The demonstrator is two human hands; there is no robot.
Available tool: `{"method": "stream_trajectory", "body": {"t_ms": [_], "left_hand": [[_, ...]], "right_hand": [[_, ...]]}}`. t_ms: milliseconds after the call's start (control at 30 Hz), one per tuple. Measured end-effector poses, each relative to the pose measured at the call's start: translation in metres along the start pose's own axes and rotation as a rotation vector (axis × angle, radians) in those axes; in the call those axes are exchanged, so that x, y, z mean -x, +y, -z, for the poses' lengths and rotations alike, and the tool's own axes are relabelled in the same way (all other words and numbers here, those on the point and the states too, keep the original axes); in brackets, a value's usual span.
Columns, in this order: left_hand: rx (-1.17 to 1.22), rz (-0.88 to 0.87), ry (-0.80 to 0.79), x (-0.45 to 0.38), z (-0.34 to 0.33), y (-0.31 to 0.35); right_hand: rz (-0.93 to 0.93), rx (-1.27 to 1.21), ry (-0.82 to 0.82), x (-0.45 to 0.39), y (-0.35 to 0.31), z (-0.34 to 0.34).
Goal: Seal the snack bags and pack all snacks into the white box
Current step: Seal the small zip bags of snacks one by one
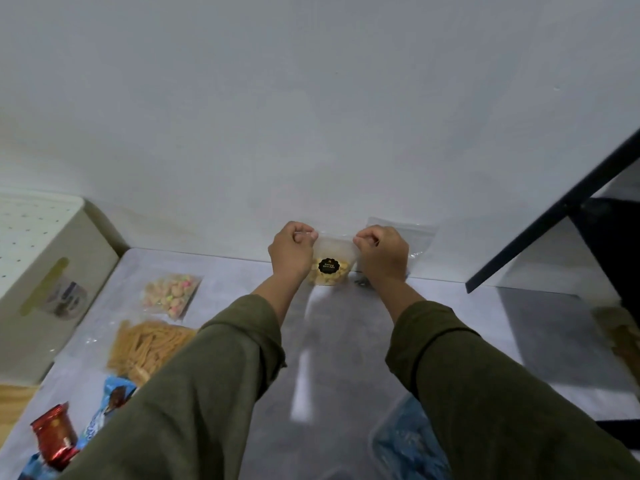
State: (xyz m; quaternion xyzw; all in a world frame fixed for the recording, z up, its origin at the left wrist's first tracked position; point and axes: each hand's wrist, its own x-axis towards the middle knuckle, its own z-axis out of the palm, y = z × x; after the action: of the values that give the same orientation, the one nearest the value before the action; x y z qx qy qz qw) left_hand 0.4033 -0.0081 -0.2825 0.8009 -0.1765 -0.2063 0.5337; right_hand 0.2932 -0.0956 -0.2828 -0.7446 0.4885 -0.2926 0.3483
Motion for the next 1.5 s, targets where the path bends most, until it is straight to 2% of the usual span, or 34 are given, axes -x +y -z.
{"method": "stream_trajectory", "body": {"t_ms": [433,633,800,1067,1233,1367,1500], "left_hand": [[-0.012,-0.044,0.072,-0.007,-0.014,-0.003],[-0.014,-0.056,0.099,-0.002,0.011,-0.009],[-0.022,-0.006,0.140,0.004,0.067,-0.025],[-0.144,0.071,0.278,0.015,0.205,-0.092],[-0.249,0.319,0.350,0.028,0.266,-0.149],[-0.269,0.500,0.251,0.039,0.289,-0.179],[-0.183,0.487,0.283,0.041,0.294,-0.188]], "right_hand": [[0.100,0.043,0.049,-0.003,0.007,0.004],[0.168,0.021,0.085,0.011,-0.007,-0.008],[0.214,0.023,-0.045,0.039,-0.033,-0.043],[0.194,-0.039,-0.385,0.132,-0.094,-0.147],[0.228,0.074,-0.566,0.183,-0.120,-0.209],[0.243,0.192,-0.608,0.208,-0.118,-0.239],[0.241,0.240,-0.590,0.214,-0.115,-0.249]]}}
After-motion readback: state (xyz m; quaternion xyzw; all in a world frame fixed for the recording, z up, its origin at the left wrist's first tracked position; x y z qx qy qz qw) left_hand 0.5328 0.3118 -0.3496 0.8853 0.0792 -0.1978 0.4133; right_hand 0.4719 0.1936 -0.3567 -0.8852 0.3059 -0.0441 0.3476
